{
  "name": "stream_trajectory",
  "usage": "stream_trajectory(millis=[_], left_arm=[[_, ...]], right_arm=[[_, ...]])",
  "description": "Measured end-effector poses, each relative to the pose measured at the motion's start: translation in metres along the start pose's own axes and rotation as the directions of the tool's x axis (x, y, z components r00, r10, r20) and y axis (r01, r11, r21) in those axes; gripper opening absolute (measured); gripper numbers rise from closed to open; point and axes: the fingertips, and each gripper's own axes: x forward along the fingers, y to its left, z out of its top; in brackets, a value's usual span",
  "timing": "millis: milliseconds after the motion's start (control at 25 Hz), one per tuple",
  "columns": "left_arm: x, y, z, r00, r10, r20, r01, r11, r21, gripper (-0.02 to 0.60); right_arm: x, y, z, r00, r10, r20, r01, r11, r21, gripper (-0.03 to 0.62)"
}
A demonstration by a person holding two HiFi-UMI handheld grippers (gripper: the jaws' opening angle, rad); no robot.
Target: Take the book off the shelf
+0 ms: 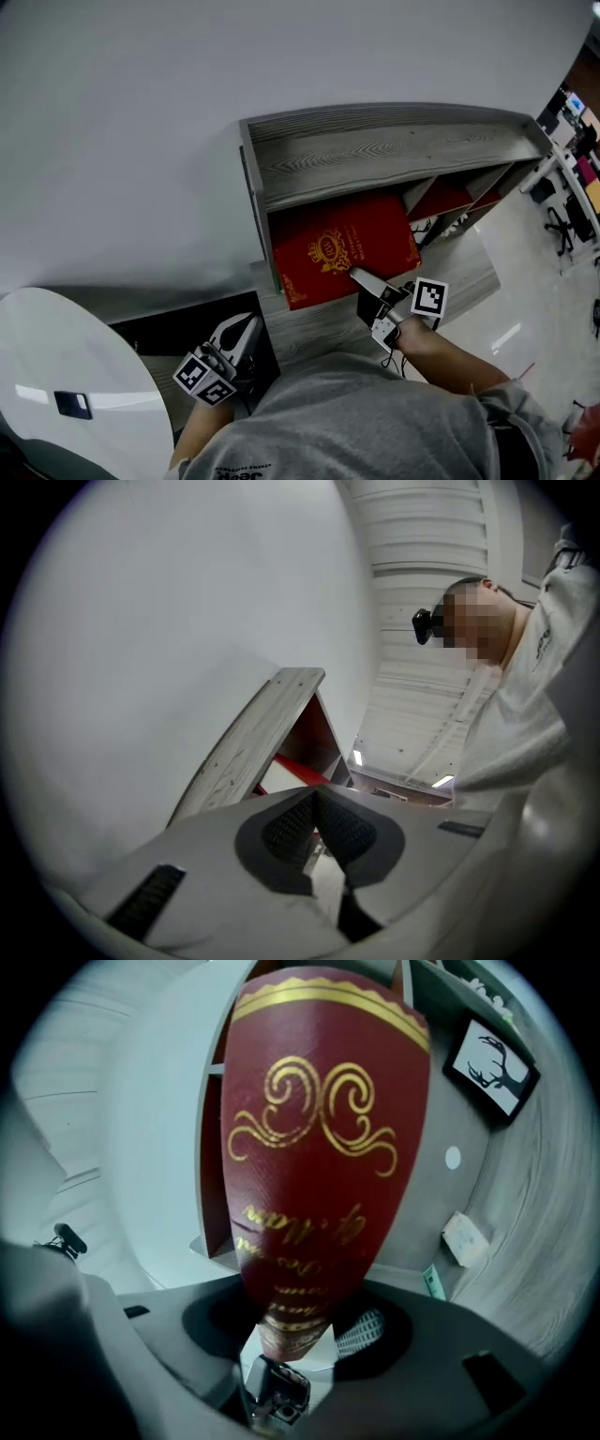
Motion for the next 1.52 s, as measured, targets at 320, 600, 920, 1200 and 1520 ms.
stream_trajectory(millis=[320, 600, 920, 1200, 1520], left_arm=[[0.036, -0.026, -0.021, 0.989, -0.119, -0.086, 0.119, 0.993, -0.005, 0.012], [0.116, -0.067, -0.072, 0.96, -0.232, -0.156, 0.229, 0.973, -0.033, 0.012], [0.214, -0.104, -0.136, 0.91, -0.319, -0.264, 0.31, 0.948, -0.075, 0.012], [0.312, -0.138, -0.195, 0.83, -0.437, -0.345, 0.427, 0.898, -0.111, 0.012], [0.421, -0.174, -0.279, 0.759, -0.517, -0.396, 0.507, 0.851, -0.141, 0.012]], right_arm=[[-0.064, 0.006, -0.008, 0.998, 0.056, -0.01, -0.057, 0.995, -0.077, 0.225], [-0.144, -0.054, 0.017, 0.999, 0.049, 0.006, -0.048, 0.996, -0.072, 0.225], [-0.237, -0.121, 0.084, 0.991, -0.027, 0.134, 0.044, 0.991, -0.125, 0.225], [-0.313, -0.172, 0.153, 0.971, -0.091, 0.22, 0.119, 0.986, -0.117, 0.225], [-0.39, -0.241, 0.227, 0.95, -0.167, 0.262, 0.205, 0.971, -0.123, 0.225]])
